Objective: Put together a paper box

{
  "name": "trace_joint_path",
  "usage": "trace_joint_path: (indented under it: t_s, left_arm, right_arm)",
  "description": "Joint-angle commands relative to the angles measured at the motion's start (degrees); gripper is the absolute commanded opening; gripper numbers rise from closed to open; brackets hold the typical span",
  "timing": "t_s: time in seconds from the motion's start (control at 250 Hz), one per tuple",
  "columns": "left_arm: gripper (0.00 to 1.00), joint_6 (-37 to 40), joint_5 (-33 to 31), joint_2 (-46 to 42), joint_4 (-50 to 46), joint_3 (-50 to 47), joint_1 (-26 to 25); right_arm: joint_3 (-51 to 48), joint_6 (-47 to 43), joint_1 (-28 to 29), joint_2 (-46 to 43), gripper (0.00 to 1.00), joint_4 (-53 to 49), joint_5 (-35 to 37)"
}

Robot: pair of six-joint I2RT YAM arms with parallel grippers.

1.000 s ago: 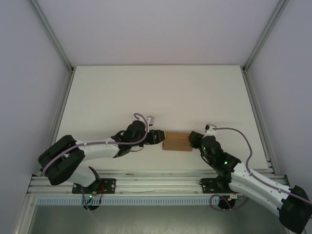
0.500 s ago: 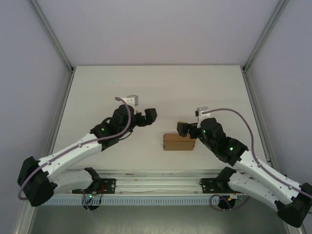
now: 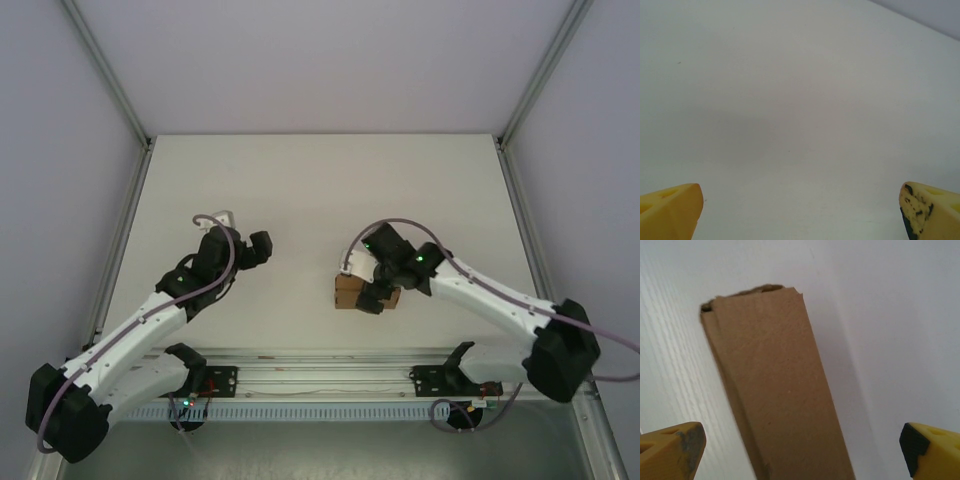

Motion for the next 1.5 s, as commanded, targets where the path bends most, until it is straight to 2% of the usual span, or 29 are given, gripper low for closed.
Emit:
trace_joint_path:
  t_s: [0.0, 0.108, 0.24, 0.288, 0.436, 0.588, 0.771, 0.887, 1.051, 1.287, 1.391, 1.495]
  left_arm:
    - [1.0, 0.1, -0.4, -1.5, -1.9, -1.0, 0.8]
    - [1.0, 0.4, -0.7, -2.2, -2.6, -1.5, 1.1]
    - [1.0, 0.2, -0.5, -3.0, -2.2, -2.4, 1.3]
    - [1.0, 0.2, -0.5, -3.2, -2.5, -2.5, 1.3]
    - [1.0, 0.3, 0.1, -4.3, -2.9, -2.6, 1.4]
    - [1.0, 0.1, 0.1, -6.2, -2.7, -3.1, 1.4]
    - [1.0, -0.5, -0.6, -7.0, -3.0, -3.1, 1.5]
    - [1.0, -0.8, -0.9, -7.1, -2.9, -3.2, 1.4]
    - [1.0, -1.6, -1.1, -7.2, -2.9, -3.5, 1.4]
    - [1.0, -2.9, -2.1, -8.7, -2.5, -5.4, 1.5]
    - [1.0, -2.9, -2.6, -8.9, -2.5, -6.0, 1.4]
    - [1.0, -2.6, -3.3, -8.7, -3.7, -5.4, 1.4]
  right_arm:
    - [3.4, -7.5, 0.0, 4.9, 1.0, -8.2, 2.7]
    - [5.8, -6.5, 0.1, 9.7, 0.94, -11.1, 2.9]
    - [5.3, -5.7, 0.3, 12.2, 0.86, -7.6, 5.2]
    - [5.0, -5.6, 0.9, 12.8, 0.8, -6.7, 5.5]
    - [4.9, -5.2, 0.9, 13.7, 0.52, -5.1, 7.5]
    - [4.5, -5.0, 1.2, 11.2, 0.48, -0.5, 12.9]
    - [2.1, -9.5, 2.2, 8.6, 0.47, 12.4, 23.4]
    - [0.0, -15.2, 3.2, 9.9, 0.48, 22.7, 26.7]
    - [-0.2, -21.9, 4.0, 17.1, 0.48, 34.6, 28.5]
    - [4.5, -21.3, 5.2, 28.8, 0.51, 37.8, 33.4]
    - [4.3, -21.2, 6.2, 31.2, 0.58, 37.4, 35.1]
    - [3.6, -19.8, 7.5, 31.6, 0.74, 35.9, 35.7]
